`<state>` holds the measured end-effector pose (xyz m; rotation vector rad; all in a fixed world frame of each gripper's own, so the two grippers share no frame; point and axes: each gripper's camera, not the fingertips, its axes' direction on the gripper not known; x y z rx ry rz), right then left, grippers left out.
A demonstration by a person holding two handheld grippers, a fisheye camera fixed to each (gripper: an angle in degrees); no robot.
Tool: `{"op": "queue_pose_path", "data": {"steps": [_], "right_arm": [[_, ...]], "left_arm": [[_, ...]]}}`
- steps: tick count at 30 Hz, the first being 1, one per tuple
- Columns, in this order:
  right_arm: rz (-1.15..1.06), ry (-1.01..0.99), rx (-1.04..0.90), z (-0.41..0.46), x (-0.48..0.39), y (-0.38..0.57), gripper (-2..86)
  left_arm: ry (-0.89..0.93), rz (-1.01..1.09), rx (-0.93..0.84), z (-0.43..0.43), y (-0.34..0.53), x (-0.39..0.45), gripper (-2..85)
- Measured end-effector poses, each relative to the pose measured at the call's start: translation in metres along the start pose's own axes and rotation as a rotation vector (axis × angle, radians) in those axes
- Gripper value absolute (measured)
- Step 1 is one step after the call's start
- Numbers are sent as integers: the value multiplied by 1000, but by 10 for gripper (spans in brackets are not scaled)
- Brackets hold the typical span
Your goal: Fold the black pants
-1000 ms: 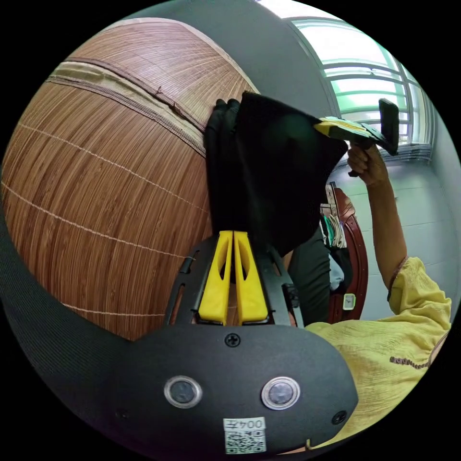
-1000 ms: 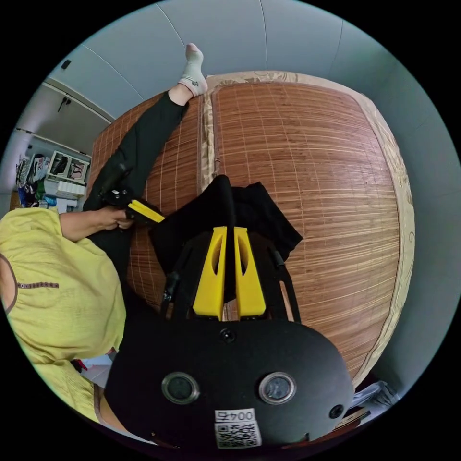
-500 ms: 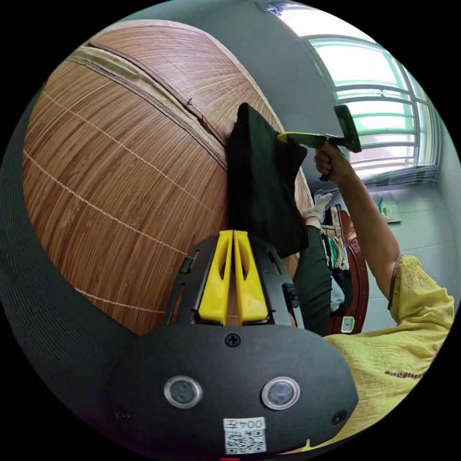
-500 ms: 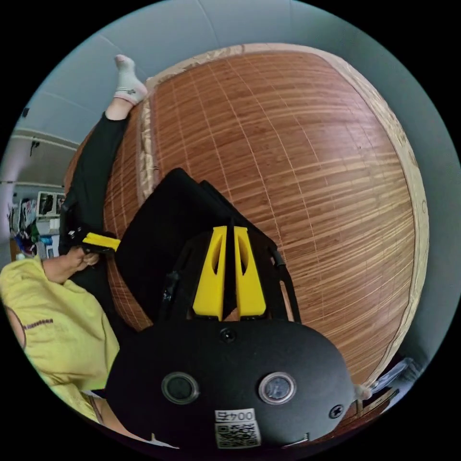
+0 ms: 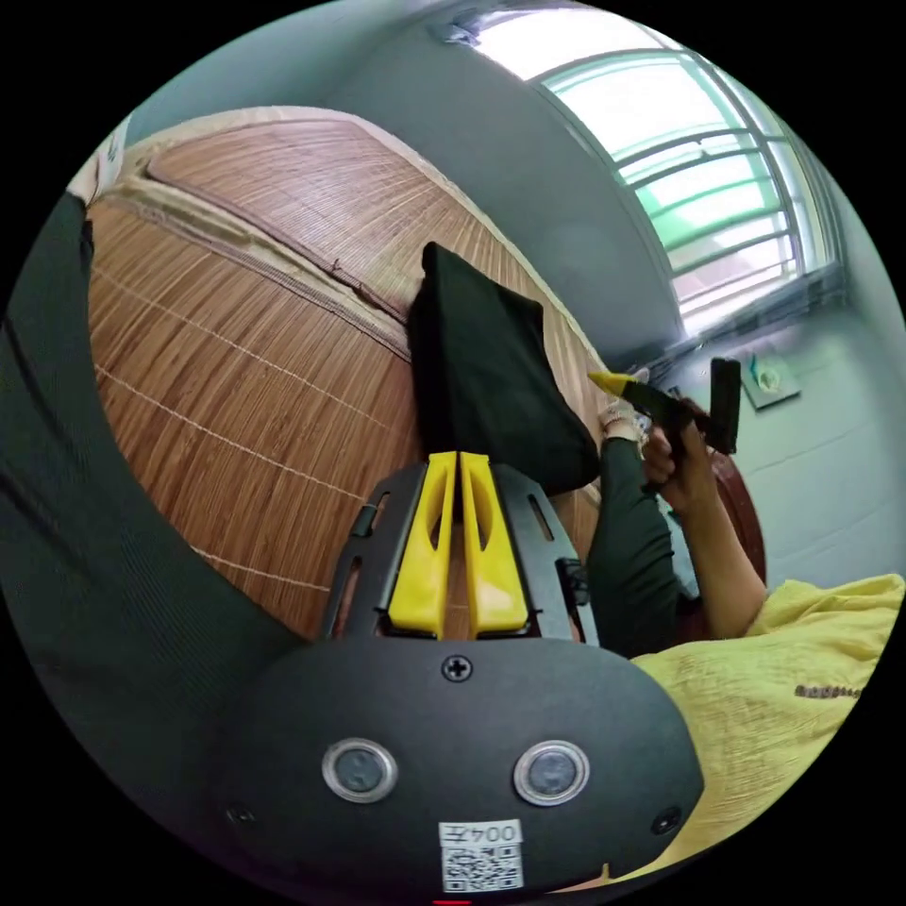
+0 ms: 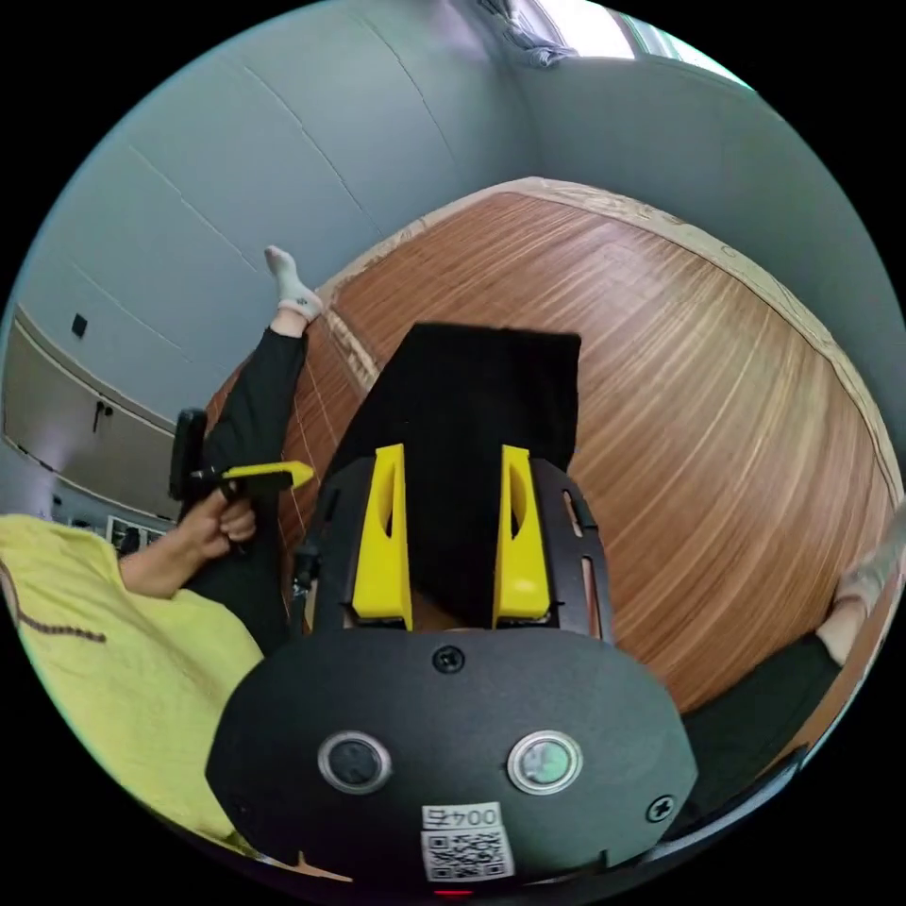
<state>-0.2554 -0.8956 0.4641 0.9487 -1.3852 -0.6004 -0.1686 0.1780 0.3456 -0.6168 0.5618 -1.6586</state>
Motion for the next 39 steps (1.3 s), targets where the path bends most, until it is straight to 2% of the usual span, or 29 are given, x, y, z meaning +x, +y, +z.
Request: {"op": "queue_pose_path", "data": {"steps": [5,14,19,21,23,25,28,30,35,39], "right_arm": [[40,70,57,35,-29,100,145],[53,237,102,77,-30,122,98],[93,209,134,81,-19,126,90],[101,199,136,82,-13,127,84],[88,180,123,85,-2,128,74],[117,138,125,86,10,128,71],[114,18,111,73,26,127,104],[103,-56,122,50,38,130,123],[51,-70,82,4,84,140,121],[52,-265,-2,10,138,117,107]], "left_arm": [[-144,123,-96,12,13,46,63],[-200,106,-237,49,10,71,73],[-229,165,-246,58,13,97,39],[-301,215,-233,59,15,112,27],[-426,284,-262,67,17,132,17],[-466,279,-268,70,17,137,13],[-412,249,-294,68,15,139,11],[-446,226,-295,55,16,141,13],[-456,276,-65,7,15,173,15],[-325,371,-53,46,-8,208,12]]}}
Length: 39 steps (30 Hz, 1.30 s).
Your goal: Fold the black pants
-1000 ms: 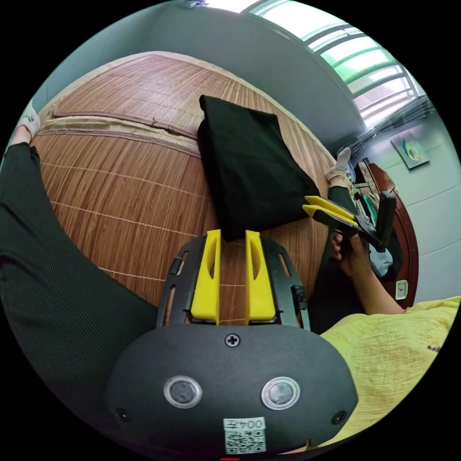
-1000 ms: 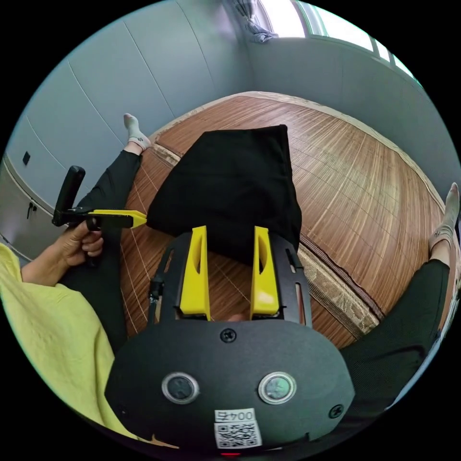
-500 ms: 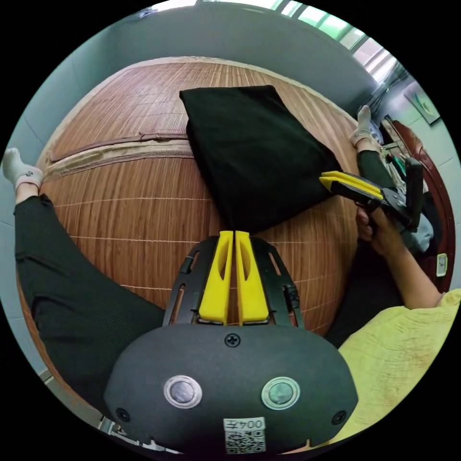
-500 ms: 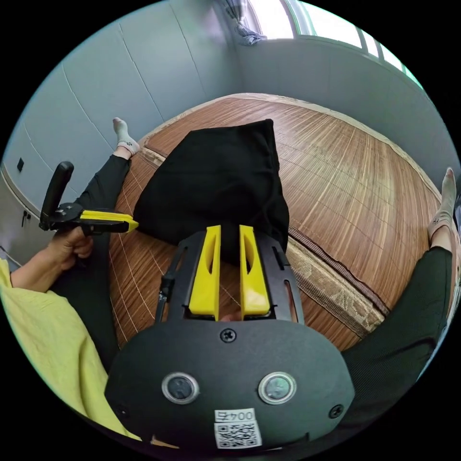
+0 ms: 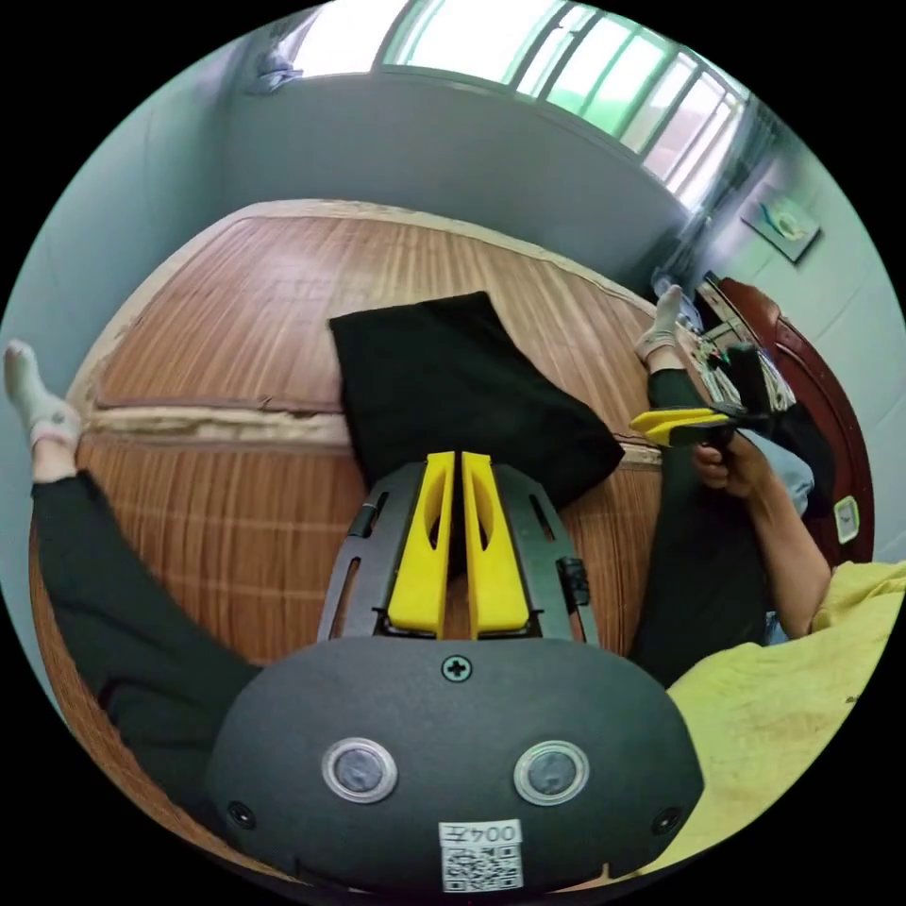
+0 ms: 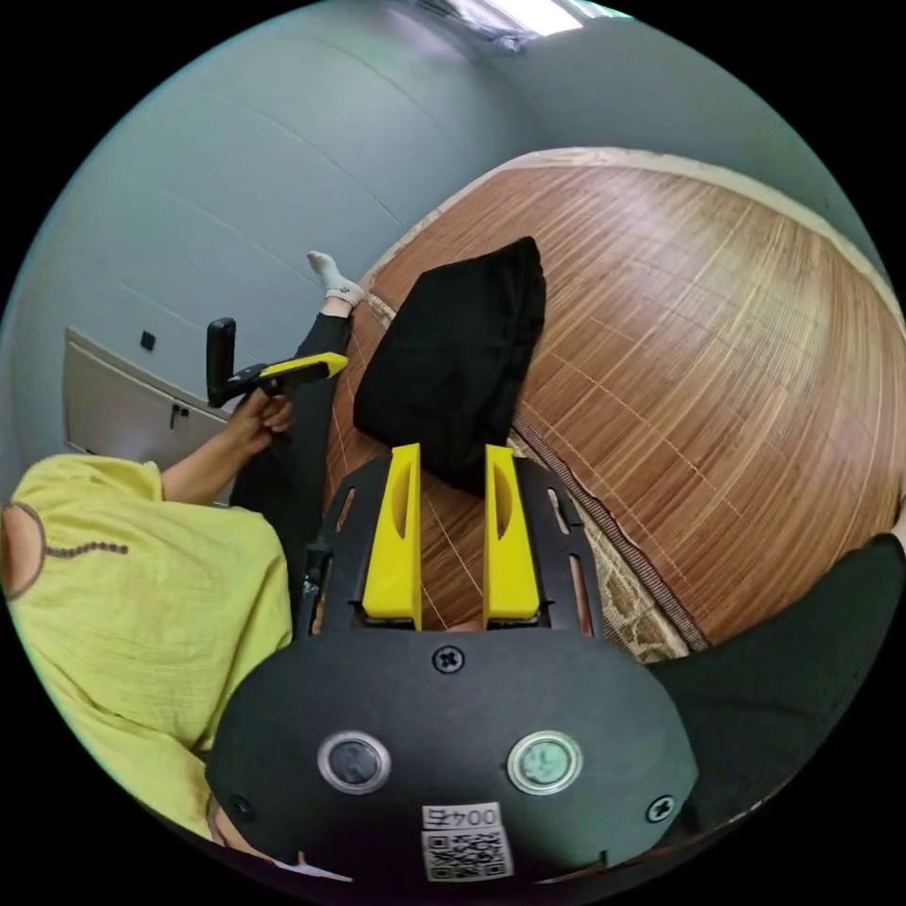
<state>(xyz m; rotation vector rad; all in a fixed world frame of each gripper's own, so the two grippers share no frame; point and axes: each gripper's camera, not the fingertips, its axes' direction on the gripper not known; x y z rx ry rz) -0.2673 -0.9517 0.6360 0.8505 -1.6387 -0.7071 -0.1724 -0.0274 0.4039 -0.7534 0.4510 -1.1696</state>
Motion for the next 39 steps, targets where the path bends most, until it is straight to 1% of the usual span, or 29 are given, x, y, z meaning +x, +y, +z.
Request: {"op": "queue_pose_path", "data": {"steps": [2,3,7,10,13,18,21,24,26,28,32,36,37,39], "right_arm": [[21,-99,-49,1,31,-15,109],[17,-109,-59,2,35,-17,110],[-55,-45,-139,20,34,-20,114],[-100,-30,-188,34,30,-27,114],[-121,-12,-233,44,33,-35,112],[-95,-23,-177,32,47,-42,108],[-43,-66,-127,22,62,-44,101],[61,-113,-66,10,84,-45,81],[128,-184,-25,4,101,-46,74],[128,-209,-55,9,103,-49,79],[108,-171,-137,25,99,-58,86],[102,-262,-127,32,99,-65,43],[79,-258,-126,34,93,-67,29],[49,-89,-128,29,81,-69,14]], "left_arm": [[-33,78,4,32,-23,26,8],[-56,91,0,40,-28,31,8],[-116,95,-47,88,-48,38,6],[-78,109,30,93,-40,31,6],[-70,114,32,93,-38,33,5],[-69,117,38,93,-36,34,4],[-42,104,40,93,-36,29,4],[-18,92,40,93,-36,25,5],[-13,90,40,93,-37,23,5],[-12,89,41,93,-37,23,5],[-6,85,42,93,-38,19,6],[-13,87,44,93,-39,18,6],[-16,88,45,93,-40,18,6],[-18,90,46,93,-40,16,6]]}}
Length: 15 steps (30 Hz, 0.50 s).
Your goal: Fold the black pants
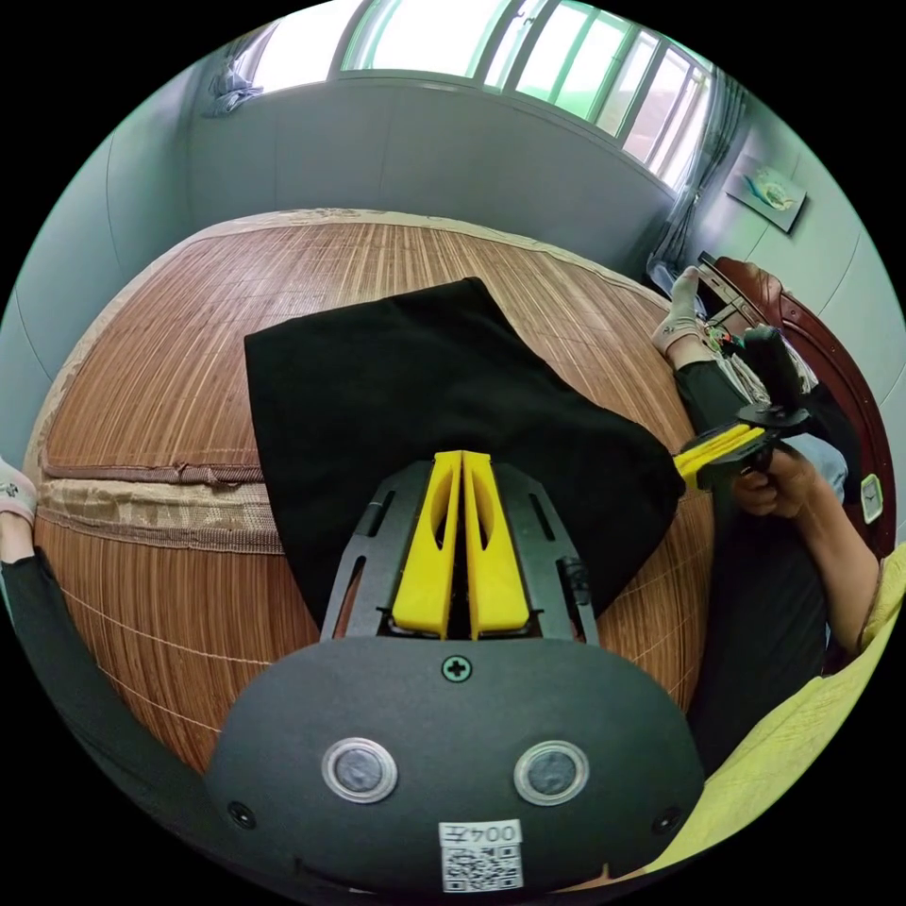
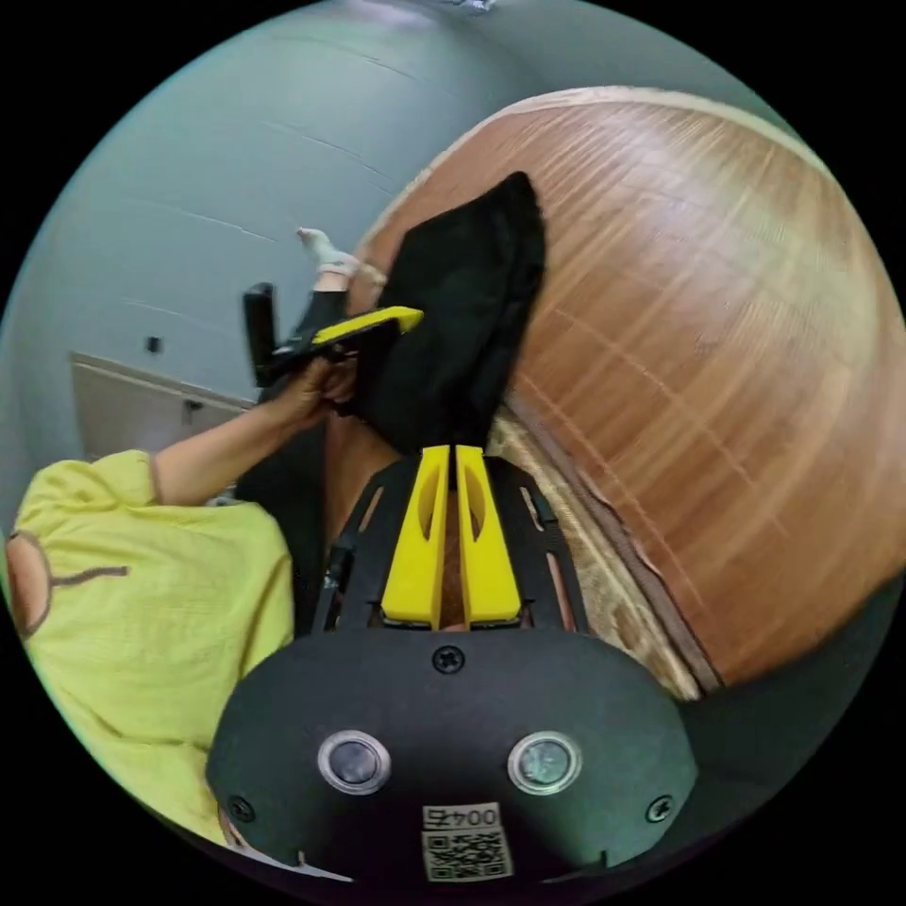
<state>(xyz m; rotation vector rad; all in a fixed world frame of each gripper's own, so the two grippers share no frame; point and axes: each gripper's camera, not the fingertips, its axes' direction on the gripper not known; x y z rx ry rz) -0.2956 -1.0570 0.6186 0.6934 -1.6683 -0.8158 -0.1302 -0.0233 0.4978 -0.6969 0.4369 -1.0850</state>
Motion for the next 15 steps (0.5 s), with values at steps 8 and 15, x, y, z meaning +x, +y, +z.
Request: {"op": "queue_pose_path", "data": {"steps": [8,15], "right_arm": [[103,68,38,-7,-1,6,48],[80,-40,133,-5,-10,7,137]], "left_arm": [[16,-10,0,2,-4,-11,7],[3,-8,3,3,-9,-17,9]]}}
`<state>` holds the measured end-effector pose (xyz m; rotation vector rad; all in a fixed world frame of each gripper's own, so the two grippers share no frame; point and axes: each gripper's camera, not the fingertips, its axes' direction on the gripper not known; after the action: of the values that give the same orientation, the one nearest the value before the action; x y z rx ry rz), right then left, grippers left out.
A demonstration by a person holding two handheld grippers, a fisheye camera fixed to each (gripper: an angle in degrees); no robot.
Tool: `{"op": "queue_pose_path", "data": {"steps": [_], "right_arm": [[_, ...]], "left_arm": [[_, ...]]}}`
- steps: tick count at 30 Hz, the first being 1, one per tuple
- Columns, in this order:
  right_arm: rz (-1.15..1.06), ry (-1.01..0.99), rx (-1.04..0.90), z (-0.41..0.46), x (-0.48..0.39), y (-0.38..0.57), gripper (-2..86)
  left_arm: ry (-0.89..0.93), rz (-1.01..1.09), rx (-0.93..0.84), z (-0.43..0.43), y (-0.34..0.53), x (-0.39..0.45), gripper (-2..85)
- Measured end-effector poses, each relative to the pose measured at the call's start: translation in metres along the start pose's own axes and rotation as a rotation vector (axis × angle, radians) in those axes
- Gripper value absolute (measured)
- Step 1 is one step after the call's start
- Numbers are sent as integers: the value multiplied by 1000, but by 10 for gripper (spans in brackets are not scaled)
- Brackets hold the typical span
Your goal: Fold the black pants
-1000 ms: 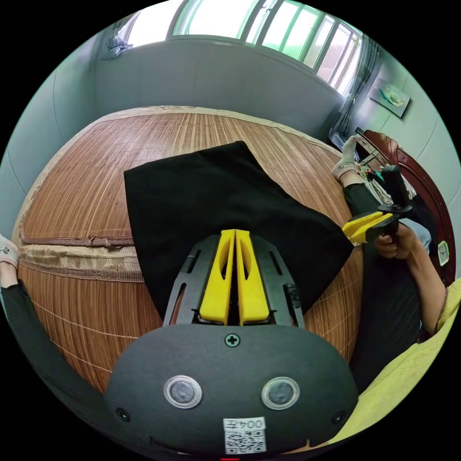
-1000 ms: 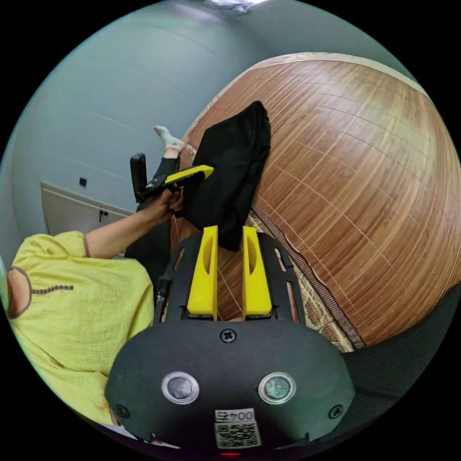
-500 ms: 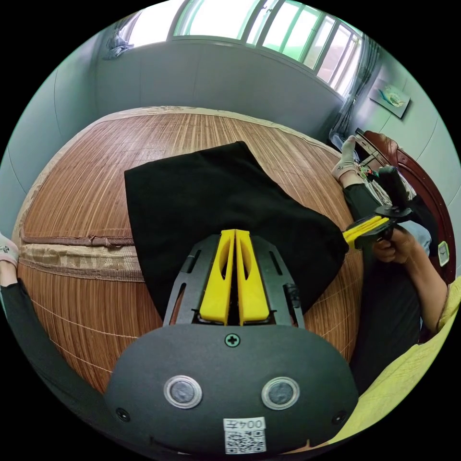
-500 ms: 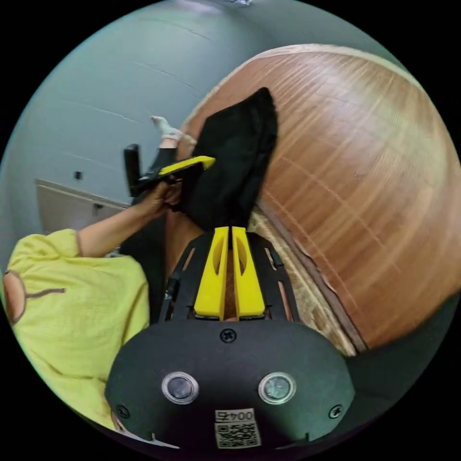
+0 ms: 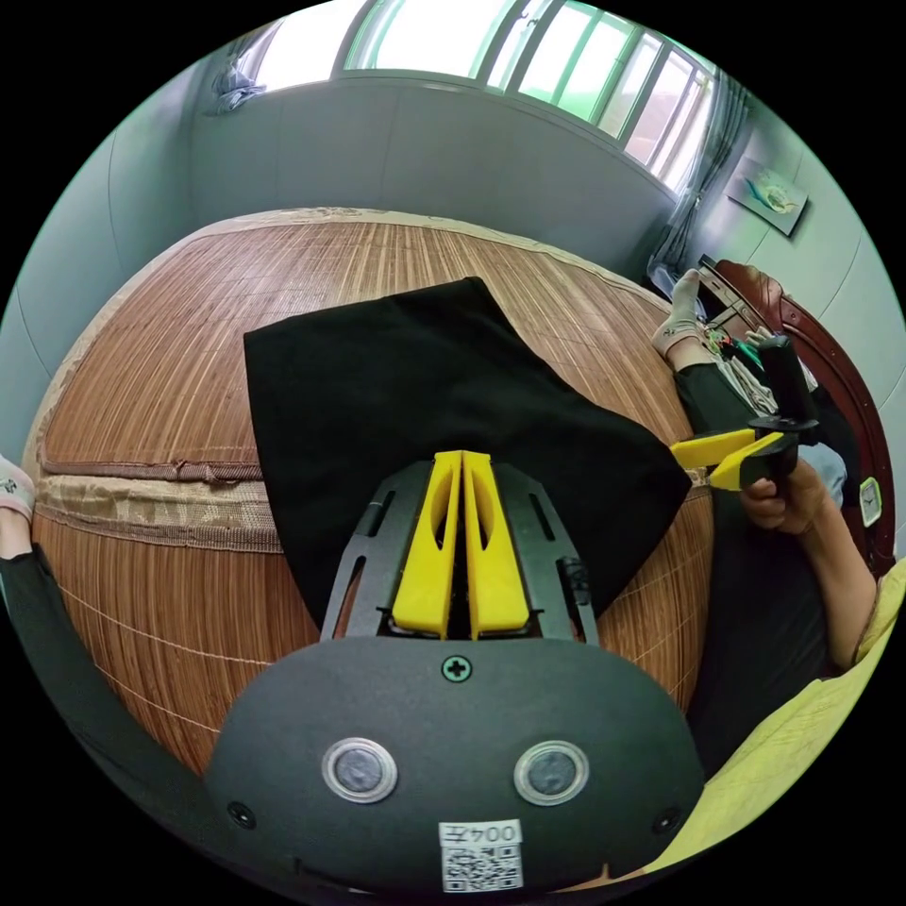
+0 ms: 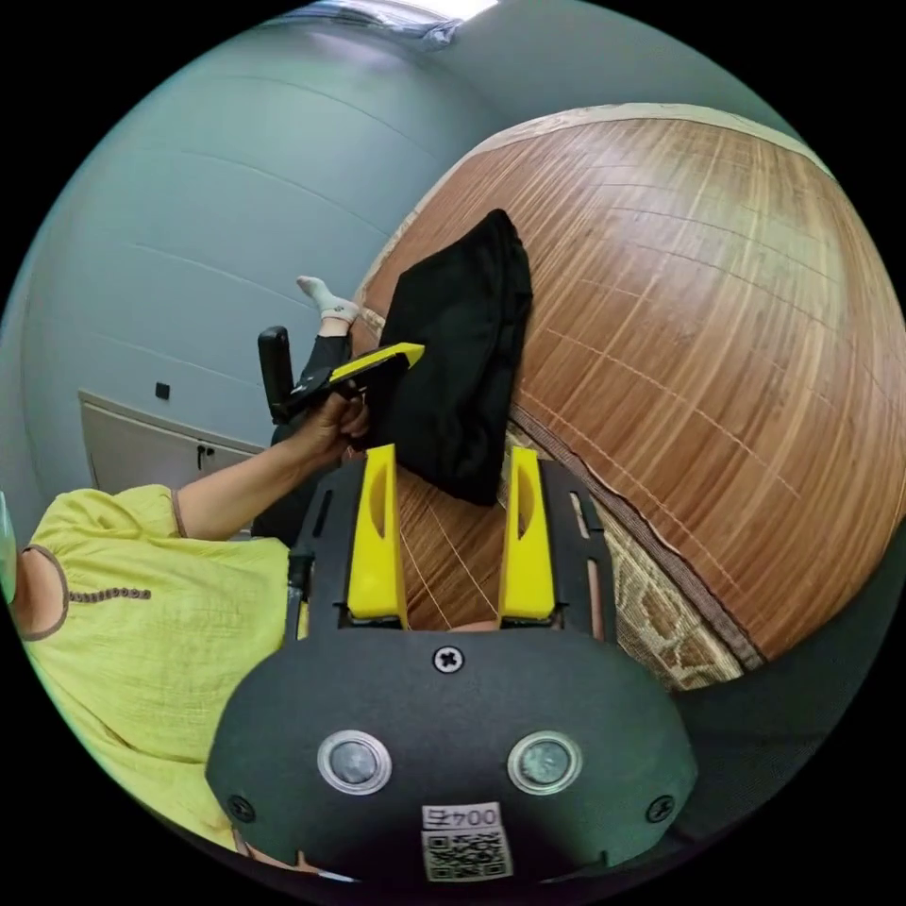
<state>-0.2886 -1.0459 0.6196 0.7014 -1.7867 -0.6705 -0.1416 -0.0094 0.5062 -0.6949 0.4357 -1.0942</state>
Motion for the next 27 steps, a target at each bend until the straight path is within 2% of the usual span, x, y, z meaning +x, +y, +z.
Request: {"op": "queue_pose_path", "data": {"steps": [2,5,9,13,15,17,19,23,27], "right_arm": [[-33,53,-38,17,-11,-8,77],[-18,225,-137,40,-13,-15,55],[-8,180,-95,32,-12,-12,74],[30,70,-4,15,-10,4,149],[20,40,24,15,-14,7,165],[12,83,4,24,-21,6,175],[18,122,-22,33,-25,3,177],[30,172,-70,53,-32,0,161],[16,212,-63,57,-41,0,136]], "left_arm": [[3,-2,1,0,-2,-4,10],[6,-1,1,1,-5,-8,11],[27,-15,-1,2,-10,-17,15],[63,-103,-31,-16,-17,-33,43],[31,-131,41,-42,-7,-40,77],[-7,-159,55,-67,13,-54,103],[-13,-217,-9,-71,30,-70,121],[109,-340,-140,-54,62,-92,122],[196,-350,-126,-43,61,-92,91]]}}
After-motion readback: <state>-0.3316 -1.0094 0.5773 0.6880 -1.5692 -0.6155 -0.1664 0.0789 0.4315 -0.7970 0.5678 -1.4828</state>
